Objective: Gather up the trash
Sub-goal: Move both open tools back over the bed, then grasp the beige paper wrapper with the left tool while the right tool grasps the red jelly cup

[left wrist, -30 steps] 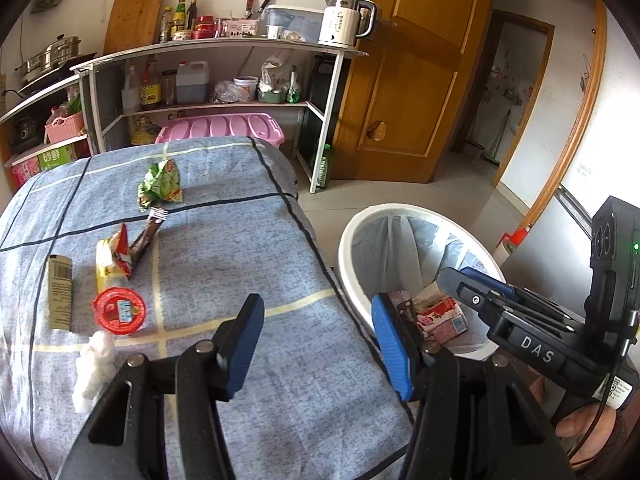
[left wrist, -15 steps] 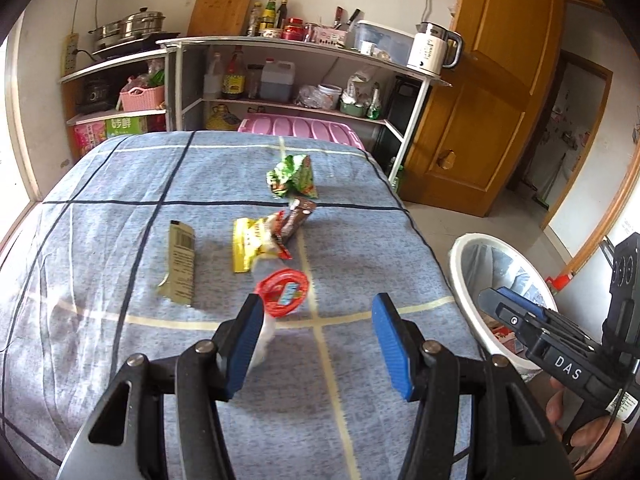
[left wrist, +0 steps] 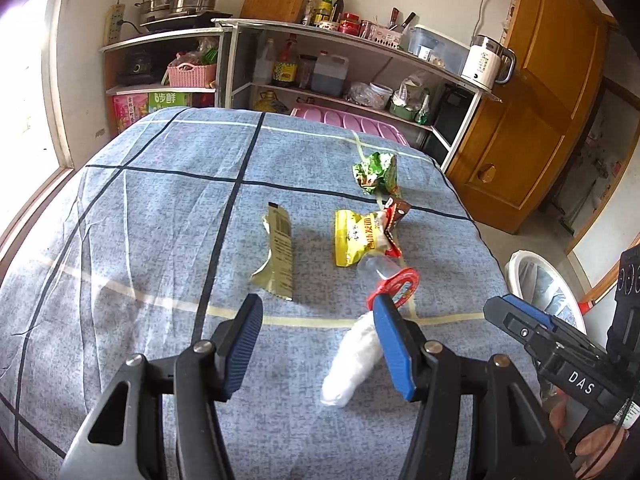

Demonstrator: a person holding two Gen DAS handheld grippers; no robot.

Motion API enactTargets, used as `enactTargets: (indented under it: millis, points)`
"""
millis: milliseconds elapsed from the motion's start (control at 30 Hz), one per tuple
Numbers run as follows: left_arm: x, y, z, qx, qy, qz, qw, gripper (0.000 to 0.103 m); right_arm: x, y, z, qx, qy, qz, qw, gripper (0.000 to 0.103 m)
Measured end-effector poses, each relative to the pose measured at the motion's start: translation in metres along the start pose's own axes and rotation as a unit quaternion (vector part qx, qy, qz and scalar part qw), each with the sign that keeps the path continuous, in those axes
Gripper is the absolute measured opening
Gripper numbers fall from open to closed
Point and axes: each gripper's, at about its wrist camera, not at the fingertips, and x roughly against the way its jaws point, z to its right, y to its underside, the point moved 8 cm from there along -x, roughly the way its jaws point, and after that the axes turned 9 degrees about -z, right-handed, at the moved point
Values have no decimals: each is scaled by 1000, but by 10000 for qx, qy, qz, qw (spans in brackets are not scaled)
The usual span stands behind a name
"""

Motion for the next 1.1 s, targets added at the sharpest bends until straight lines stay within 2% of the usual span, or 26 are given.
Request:
enactTargets:
  millis: [267,433,633,933,1100]
  points:
    - [-8,-6,-26,153,-78,-46,9998,60,-24,-10,-29,247,-132,-136,9995,51]
    - [-16,-8,-37,259,33,-148,9995,60,-39,-15,-37,250,-283,-286,9989,52]
    - [-22,-11,-53,363,-118,-204,9991,60,-60,-18,-48,229,-442,-518,9974,52]
    - [-31,-14,-51,391,37,-306,9988,61,-71,-16,-44,298,-83,-627,9976,52]
    - [-38,-19,-43,377,177,-356,9985,62,-68,-14,-34,186,-45,-582,9981,47]
